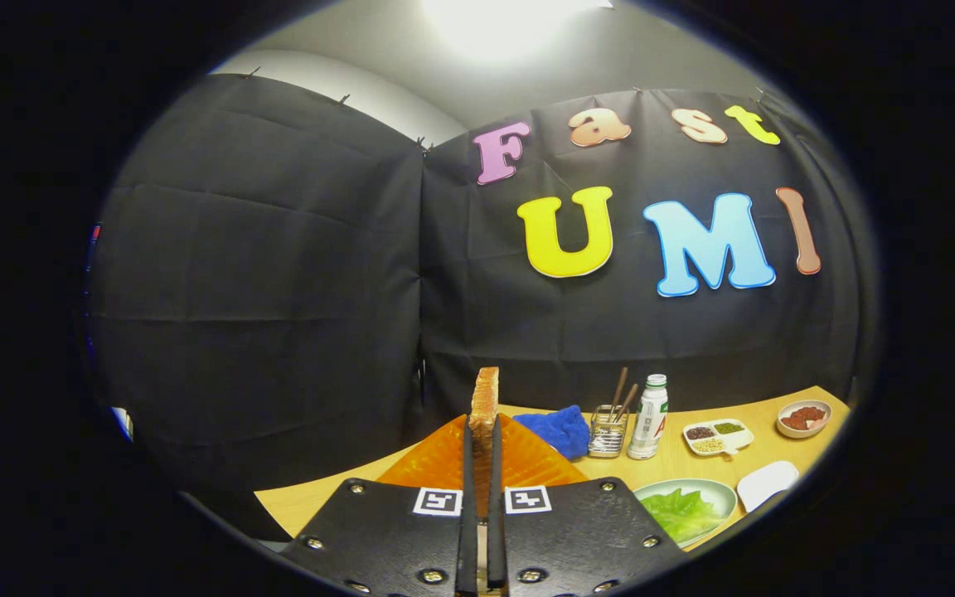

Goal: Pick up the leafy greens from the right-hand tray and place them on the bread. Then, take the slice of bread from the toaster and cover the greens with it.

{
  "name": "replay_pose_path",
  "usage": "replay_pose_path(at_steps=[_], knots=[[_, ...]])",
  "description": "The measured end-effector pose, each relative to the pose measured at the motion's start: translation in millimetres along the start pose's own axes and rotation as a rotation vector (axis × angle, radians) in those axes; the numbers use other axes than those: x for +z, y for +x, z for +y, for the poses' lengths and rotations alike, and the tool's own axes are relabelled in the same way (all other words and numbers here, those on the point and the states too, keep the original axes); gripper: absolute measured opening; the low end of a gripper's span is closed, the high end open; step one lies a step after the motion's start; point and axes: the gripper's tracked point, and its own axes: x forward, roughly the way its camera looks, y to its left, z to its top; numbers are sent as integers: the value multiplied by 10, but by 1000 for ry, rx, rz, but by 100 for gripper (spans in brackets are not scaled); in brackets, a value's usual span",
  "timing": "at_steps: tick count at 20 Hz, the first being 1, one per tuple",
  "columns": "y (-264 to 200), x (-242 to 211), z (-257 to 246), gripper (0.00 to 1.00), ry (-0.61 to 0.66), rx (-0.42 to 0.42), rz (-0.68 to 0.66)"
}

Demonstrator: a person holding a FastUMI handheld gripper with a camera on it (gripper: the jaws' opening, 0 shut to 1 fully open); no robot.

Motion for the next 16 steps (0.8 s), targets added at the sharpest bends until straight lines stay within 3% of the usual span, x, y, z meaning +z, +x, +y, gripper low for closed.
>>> replay_pose_path(at_steps=[8,16], knots=[[-406,144,-584,5,5,-59,-25],[-641,-166,-1300,5,13,-157,32]])
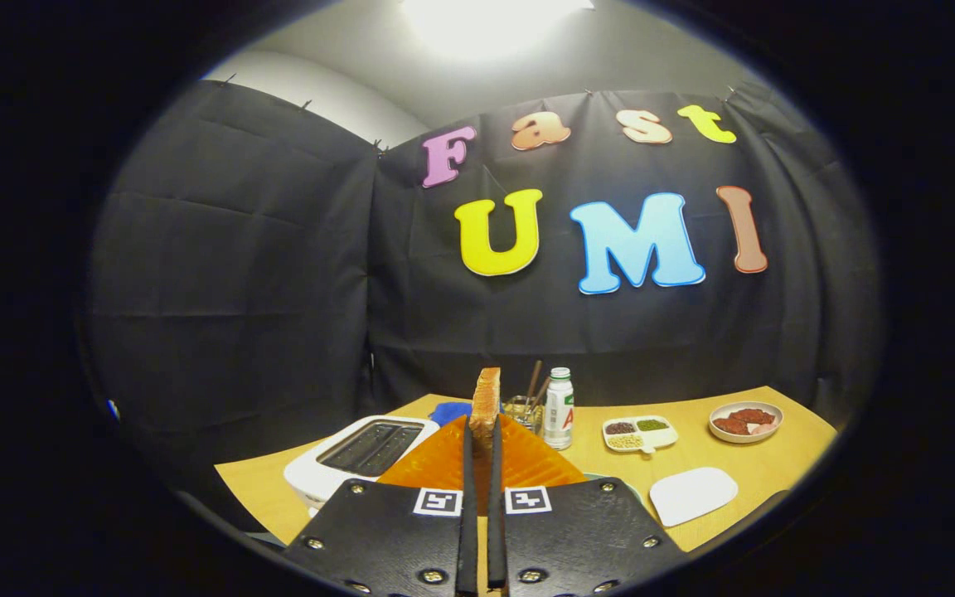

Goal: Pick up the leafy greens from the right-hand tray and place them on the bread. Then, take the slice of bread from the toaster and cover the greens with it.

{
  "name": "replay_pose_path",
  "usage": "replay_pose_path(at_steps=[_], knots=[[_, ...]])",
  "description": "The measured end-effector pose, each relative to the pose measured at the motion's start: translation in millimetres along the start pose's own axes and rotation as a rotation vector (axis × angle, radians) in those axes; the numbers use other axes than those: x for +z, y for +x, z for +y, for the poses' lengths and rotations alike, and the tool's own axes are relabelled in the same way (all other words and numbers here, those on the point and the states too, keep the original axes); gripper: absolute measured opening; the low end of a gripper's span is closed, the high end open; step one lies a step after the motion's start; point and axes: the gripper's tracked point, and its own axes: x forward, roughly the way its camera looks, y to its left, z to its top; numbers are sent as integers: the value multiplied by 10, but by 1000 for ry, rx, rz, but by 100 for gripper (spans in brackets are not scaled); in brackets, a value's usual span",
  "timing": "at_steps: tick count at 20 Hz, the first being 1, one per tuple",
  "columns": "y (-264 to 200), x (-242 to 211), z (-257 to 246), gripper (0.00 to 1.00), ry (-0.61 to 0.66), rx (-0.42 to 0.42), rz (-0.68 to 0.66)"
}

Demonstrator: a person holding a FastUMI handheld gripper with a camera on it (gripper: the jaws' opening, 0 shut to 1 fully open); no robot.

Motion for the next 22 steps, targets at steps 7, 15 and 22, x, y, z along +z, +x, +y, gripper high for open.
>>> replay_pose_path(at_steps=[7,15,22], knots=[[162,-371,-277,5,34,-21,81],[350,-793,-350,5,66,-33,151],[482,-1036,-400,5,112,-28,183]])
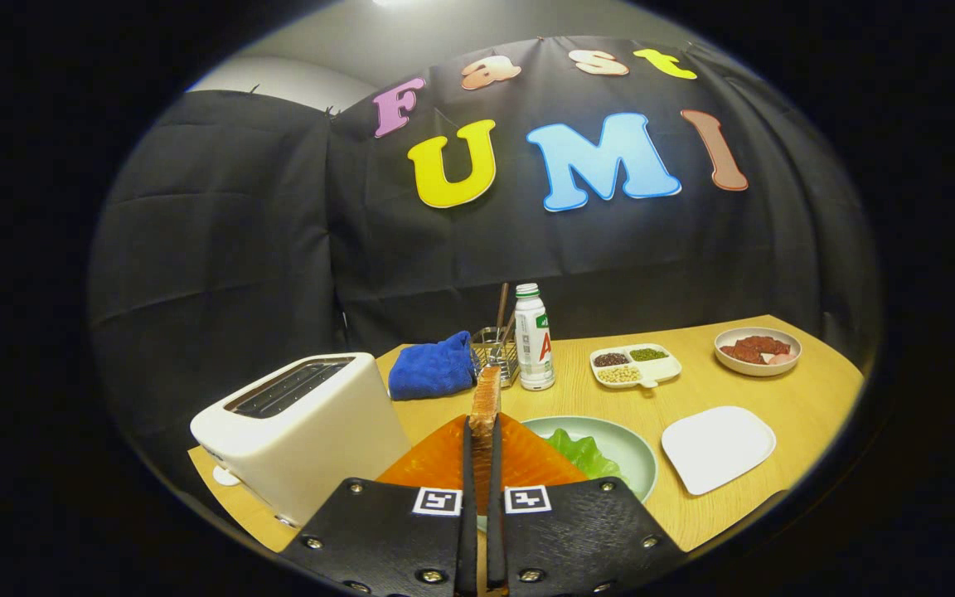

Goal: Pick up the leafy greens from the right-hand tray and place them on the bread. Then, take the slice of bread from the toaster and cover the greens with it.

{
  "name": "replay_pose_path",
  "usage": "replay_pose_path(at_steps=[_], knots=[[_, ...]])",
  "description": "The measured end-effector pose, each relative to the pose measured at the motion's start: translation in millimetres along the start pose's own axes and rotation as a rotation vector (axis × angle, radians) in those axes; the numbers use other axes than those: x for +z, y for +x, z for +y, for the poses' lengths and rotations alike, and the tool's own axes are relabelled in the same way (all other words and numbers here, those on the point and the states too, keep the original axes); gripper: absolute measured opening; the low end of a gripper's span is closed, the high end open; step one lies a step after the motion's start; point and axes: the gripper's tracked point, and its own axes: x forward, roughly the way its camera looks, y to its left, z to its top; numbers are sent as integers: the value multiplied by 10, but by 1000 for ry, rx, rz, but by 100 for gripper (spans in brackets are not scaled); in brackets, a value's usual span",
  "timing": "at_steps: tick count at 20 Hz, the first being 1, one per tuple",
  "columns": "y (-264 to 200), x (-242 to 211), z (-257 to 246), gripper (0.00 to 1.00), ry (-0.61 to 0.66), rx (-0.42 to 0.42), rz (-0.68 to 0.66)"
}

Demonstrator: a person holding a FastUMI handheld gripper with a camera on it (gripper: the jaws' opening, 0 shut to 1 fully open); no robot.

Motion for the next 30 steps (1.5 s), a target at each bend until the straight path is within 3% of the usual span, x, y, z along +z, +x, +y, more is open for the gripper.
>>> replay_pose_path(at_steps=[4,9,17,30], knots=[[54,-76,-128,5,-41,-28,27],[65,-90,-315,18,-91,-91,33],[60,-60,-516,30,-89,-141,30],[150,-148,-860,38,-152,-245,57]])
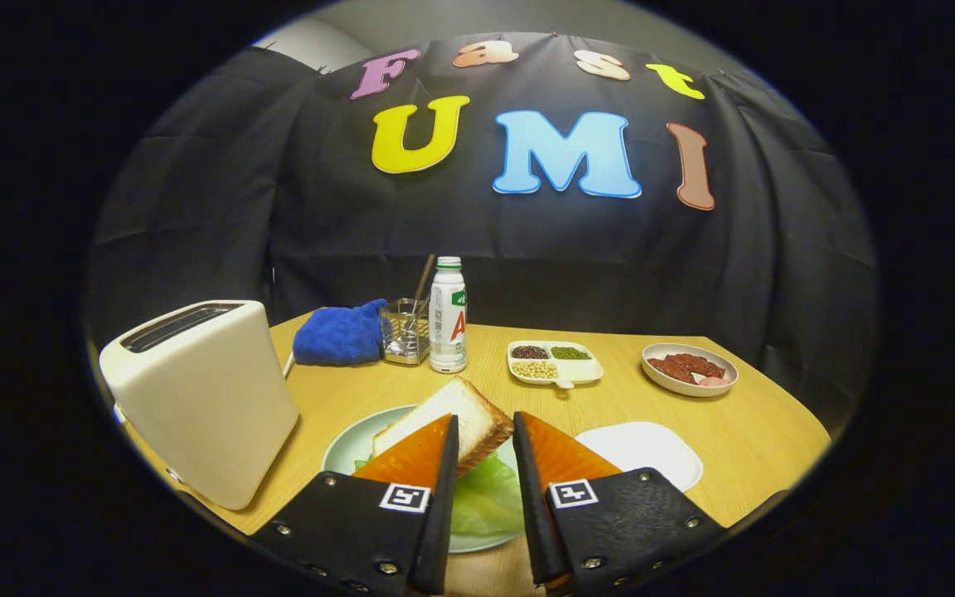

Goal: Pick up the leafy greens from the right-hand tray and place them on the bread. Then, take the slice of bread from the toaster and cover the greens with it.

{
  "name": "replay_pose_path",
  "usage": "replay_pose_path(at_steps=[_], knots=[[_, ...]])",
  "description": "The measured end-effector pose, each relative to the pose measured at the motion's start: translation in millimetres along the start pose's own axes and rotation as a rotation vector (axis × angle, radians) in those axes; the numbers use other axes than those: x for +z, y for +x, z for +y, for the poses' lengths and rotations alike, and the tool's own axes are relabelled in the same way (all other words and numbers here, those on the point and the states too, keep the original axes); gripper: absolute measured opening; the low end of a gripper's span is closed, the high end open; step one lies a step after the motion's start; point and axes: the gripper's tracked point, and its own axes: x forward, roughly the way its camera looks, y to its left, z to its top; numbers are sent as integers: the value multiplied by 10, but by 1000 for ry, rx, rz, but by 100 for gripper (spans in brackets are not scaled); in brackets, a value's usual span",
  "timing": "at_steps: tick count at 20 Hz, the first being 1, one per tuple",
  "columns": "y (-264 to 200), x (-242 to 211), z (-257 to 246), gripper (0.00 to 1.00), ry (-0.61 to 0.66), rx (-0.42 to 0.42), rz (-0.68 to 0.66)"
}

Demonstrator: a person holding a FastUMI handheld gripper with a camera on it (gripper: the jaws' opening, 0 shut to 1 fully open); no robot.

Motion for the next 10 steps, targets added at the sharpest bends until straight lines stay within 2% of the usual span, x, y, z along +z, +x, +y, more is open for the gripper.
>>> replay_pose_path(at_steps=[6,10], knots=[[-69,83,-136,38,10,-33,-24],[-180,192,-160,39,12,-10,-53]])
